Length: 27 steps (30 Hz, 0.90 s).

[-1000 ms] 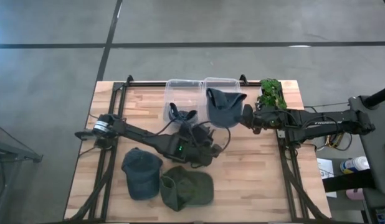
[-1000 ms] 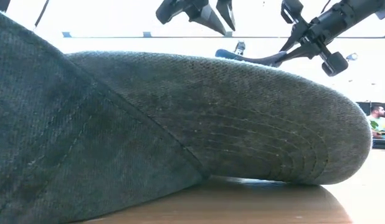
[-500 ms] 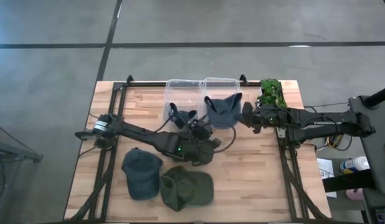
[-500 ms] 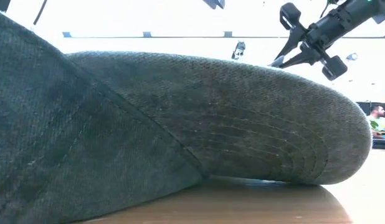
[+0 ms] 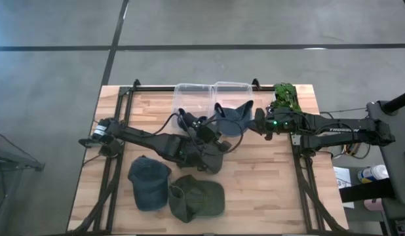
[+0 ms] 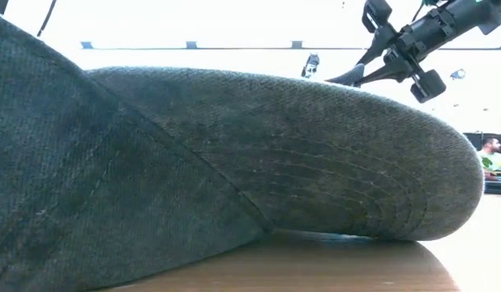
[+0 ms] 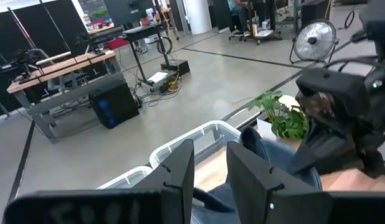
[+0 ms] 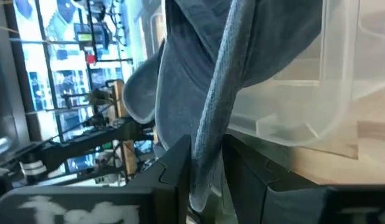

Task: Pick & Place hat
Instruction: Put the right blue cap into the left transparent bin

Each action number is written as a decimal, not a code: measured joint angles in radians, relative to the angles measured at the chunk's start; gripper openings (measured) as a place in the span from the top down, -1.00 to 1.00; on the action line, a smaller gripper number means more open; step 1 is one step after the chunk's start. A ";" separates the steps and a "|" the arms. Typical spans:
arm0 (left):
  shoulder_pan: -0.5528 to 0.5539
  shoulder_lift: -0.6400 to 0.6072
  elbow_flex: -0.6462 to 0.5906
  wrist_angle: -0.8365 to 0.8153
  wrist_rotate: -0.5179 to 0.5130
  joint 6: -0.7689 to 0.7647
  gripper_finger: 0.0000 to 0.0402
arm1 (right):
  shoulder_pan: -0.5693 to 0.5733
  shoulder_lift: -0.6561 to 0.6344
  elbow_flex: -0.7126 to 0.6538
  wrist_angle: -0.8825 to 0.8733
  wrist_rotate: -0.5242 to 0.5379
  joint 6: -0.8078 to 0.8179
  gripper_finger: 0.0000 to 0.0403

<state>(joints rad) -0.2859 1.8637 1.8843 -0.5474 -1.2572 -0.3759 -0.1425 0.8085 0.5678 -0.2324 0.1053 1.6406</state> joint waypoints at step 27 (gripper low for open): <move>-0.021 0.000 -0.006 -0.203 0.004 -0.167 0.56 | -0.003 -0.206 -0.001 -0.261 -0.015 -0.162 0.24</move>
<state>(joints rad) -0.3068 1.8637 1.8778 -0.7507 -1.2531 -0.5427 -0.1452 0.6026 0.5667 -0.4934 0.0906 1.4785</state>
